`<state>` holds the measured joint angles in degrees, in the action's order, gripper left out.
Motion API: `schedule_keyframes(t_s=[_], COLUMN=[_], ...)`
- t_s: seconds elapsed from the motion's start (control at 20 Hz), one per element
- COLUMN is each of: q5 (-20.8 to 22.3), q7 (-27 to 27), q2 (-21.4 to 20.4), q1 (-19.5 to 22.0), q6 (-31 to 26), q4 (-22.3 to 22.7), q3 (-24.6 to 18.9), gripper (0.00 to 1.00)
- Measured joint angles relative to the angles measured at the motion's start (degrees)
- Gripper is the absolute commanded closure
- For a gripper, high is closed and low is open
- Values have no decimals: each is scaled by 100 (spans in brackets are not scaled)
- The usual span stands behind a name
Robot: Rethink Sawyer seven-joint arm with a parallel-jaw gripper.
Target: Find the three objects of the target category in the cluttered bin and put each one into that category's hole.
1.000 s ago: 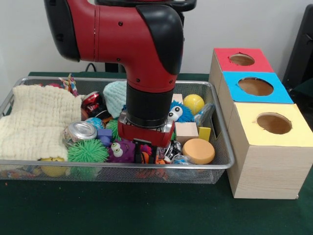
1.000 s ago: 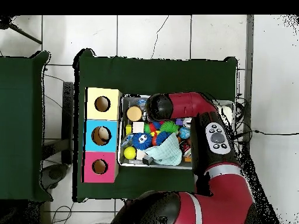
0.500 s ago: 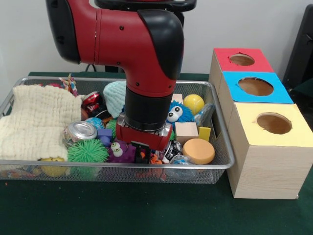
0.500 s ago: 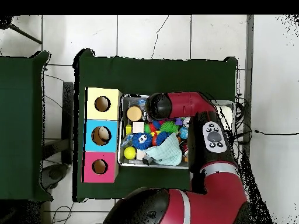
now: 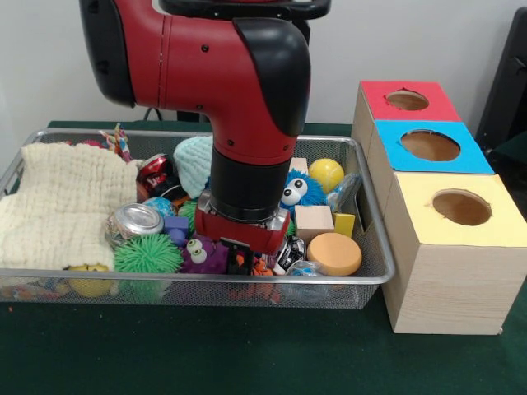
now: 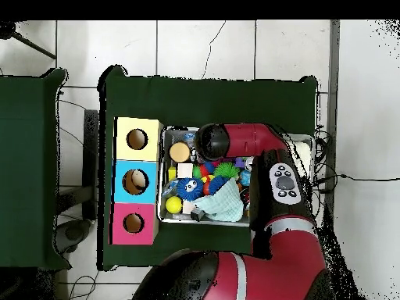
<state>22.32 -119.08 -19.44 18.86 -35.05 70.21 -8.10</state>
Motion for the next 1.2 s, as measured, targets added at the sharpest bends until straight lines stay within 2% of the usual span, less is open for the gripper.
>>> schedule_keyframes(t_s=[0.8,1.2], q5=[-334,-612], q7=[0,0], q2=[-140,-552], q1=[-146,-372], q6=[-70,-651], q4=[1,-53], q3=[325,498], gripper=[100,100])
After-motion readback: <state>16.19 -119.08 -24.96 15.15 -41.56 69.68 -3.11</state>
